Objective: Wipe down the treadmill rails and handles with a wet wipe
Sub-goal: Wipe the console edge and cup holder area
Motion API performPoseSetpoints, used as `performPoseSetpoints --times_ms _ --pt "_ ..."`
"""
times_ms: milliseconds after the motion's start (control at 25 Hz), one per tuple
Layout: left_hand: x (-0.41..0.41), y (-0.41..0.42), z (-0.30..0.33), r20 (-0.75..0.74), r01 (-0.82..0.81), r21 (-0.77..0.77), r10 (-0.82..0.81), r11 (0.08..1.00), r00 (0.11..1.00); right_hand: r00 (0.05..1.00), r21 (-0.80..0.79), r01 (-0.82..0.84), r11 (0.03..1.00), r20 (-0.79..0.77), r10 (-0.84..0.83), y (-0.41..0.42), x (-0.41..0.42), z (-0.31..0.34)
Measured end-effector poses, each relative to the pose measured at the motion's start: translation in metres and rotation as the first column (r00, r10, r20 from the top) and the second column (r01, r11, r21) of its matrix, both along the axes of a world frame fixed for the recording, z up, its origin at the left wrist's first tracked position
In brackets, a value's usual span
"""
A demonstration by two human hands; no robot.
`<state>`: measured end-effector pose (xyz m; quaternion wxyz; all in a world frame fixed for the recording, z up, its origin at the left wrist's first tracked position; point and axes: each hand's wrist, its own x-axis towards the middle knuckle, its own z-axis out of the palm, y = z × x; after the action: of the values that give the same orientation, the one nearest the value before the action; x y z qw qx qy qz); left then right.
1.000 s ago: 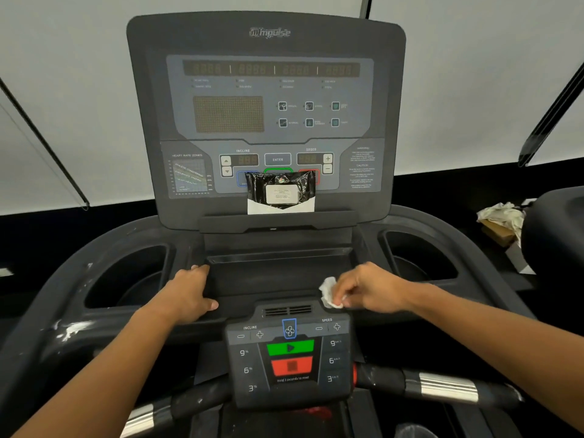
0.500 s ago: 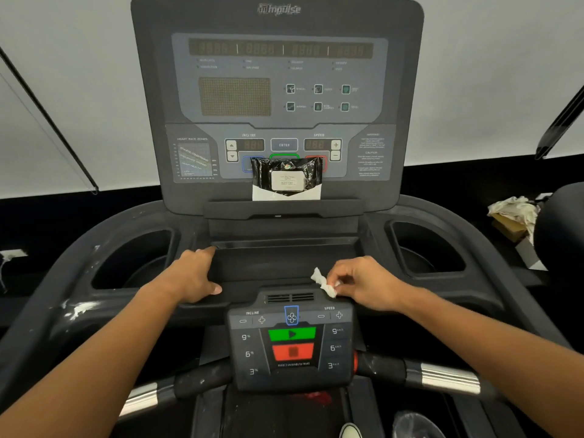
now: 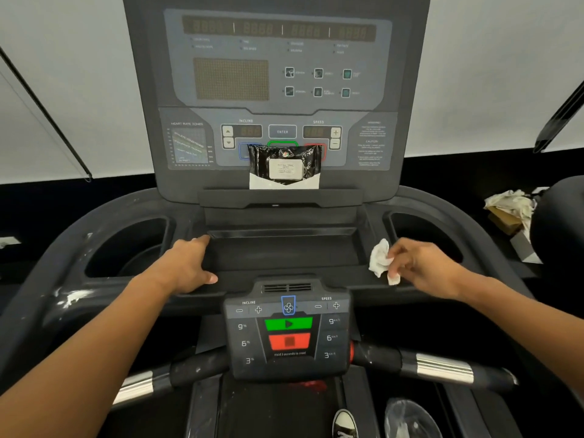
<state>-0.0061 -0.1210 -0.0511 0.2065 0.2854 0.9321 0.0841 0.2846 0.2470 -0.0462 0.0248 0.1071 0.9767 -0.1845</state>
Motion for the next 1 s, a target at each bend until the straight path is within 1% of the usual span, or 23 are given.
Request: performPoseSetpoints --times_ms 160,240,320,400,440,480,560,680,760,840,880,1000 --pt "0.001 -0.002 -0.001 -0.004 -0.015 -0.008 0.015 1.0 1.0 0.999 -0.113 -0.01 0.994 -0.04 0.006 -0.006 0.0 0.007" --pt "0.002 -0.003 -0.001 0.01 -0.02 0.001 0.02 1.0 1.0 0.998 -0.109 -0.007 0.994 -0.069 -0.001 -0.017 -0.001 0.005" --pt "0.002 -0.003 -0.002 0.011 -0.019 0.006 0.019 1.0 1.0 0.991 -0.08 0.006 0.997 -0.132 -0.017 -0.028 -0.004 -0.004" --pt "0.001 -0.004 -0.002 0.01 -0.017 0.009 0.017 1.0 1.0 0.991 -0.032 -0.038 0.999 -0.128 0.034 -0.035 -0.012 -0.007" --pt "0.001 -0.003 -0.002 0.008 -0.014 0.007 0.014 1.0 1.0 0.991 -0.042 -0.025 0.999 -0.129 0.019 -0.033 -0.016 -0.006" --pt "0.002 -0.003 -0.003 0.003 -0.014 0.007 0.014 1.0 1.0 0.992 -0.051 0.015 0.999 -0.128 -0.021 -0.03 -0.02 -0.006" --pt "0.003 -0.002 -0.004 -0.006 -0.011 0.006 0.011 1.0 1.0 0.99 -0.018 0.116 0.993 -0.076 -0.117 -0.027 -0.027 -0.01" --pt "0.003 -0.001 -0.007 -0.016 -0.019 0.01 0.019 1.0 1.0 0.987 0.142 0.162 0.977 -0.032 -0.159 -0.033 -0.05 -0.017" --pt "0.002 -0.001 -0.007 -0.019 -0.01 -0.002 0.01 1.0 1.0 0.974 0.203 0.229 0.952 -0.055 -0.222 -0.039 -0.072 -0.017" --pt "0.002 -0.001 -0.007 -0.016 -0.015 -0.011 0.015 1.0 1.0 0.976 0.252 0.217 0.943 -0.083 -0.202 -0.045 -0.094 -0.017" --pt "0.002 -0.002 -0.008 -0.012 -0.021 -0.013 0.021 1.0 1.0 0.979 0.248 0.198 0.948 -0.088 -0.182 -0.048 -0.102 -0.018" --pt "0.002 0.0 -0.011 -0.026 -0.025 -0.013 0.025 1.0 0.999 0.979 0.158 0.19 0.969 -0.101 -0.176 -0.057 -0.116 -0.021"
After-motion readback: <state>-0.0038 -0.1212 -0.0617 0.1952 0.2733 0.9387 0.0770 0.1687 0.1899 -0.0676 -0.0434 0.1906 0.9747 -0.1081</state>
